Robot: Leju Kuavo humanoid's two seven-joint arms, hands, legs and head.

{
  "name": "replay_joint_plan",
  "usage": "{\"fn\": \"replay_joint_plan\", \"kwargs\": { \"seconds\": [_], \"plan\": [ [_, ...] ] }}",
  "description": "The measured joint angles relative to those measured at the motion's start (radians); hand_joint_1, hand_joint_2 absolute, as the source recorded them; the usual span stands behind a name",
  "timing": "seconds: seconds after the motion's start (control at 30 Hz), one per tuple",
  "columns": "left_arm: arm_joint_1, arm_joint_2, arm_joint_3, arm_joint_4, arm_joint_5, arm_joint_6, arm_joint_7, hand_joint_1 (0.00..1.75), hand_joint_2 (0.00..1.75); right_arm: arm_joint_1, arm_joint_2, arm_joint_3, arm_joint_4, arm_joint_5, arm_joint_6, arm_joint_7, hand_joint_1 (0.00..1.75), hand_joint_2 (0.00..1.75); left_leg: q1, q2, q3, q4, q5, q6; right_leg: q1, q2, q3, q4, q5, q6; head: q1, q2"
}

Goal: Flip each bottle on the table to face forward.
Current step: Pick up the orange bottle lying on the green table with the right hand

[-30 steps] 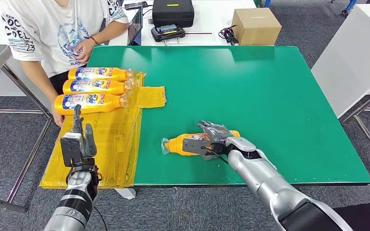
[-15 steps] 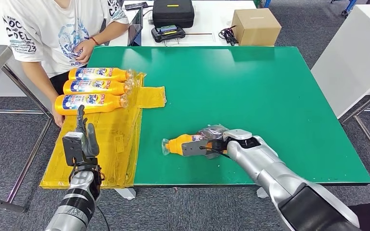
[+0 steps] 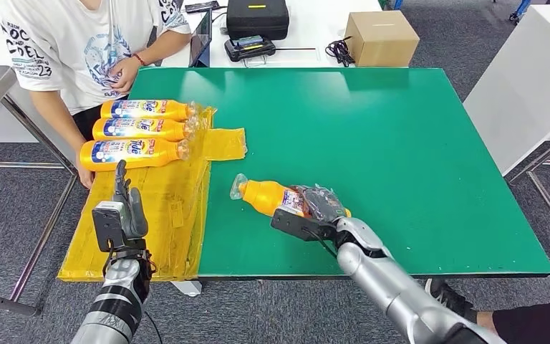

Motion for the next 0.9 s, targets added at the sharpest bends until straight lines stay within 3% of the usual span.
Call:
{"fn": "replay_joint_plan", "kwargs": {
  "seconds": [0.13,0.33,0.47,0.77,0.9],
  "plan": [
    [0.031,-0.003,0.000,-0.035,-0.002,-0.011,0.004,0.00,0.00,0.138,0.057,-0.154,-0.179,0.026,-0.108,-0.049,1.75,1.75,0.000,0.000,-0.003,0.000,0.000,0.000,0.000,0.000,-0.004,0.000,0.000,0.000,0.000,0.000],
    [0.061,-0.011,-0.002,-0.078,0.018,-0.047,0.036,0.00,0.00,0.251,0.121,-0.305,-0.347,0.014,-0.215,-0.129,1.75,1.75,-0.001,0.000,-0.004,0.000,0.000,0.000,-0.001,0.000,-0.004,0.000,0.000,0.000,0.000,0.000],
    [0.086,-0.021,-0.020,-0.115,0.083,-0.141,0.104,0.00,1.75,0.323,0.161,-0.391,-0.454,0.003,-0.278,-0.189,1.75,1.75,-0.001,0.000,-0.004,0.000,0.000,0.000,-0.001,0.000,-0.005,0.000,0.000,0.000,0.000,0.000],
    [0.130,-0.039,-0.122,-0.186,0.209,-0.321,0.211,0.00,1.75,0.415,0.207,-0.482,-0.519,-0.034,-0.286,-0.254,1.75,1.75,-0.001,0.001,-0.005,0.000,0.000,0.000,-0.001,0.000,-0.006,0.000,0.000,0.000,0.000,0.000],
    [0.156,-0.040,-0.191,-0.223,0.289,-0.449,0.280,0.00,1.75,0.426,0.233,-0.492,-0.484,-0.047,-0.260,-0.287,1.75,1.75,-0.001,0.001,-0.005,0.000,0.000,0.000,-0.001,0.000,-0.006,0.000,0.000,0.000,0.000,0.000]
  ]
}}
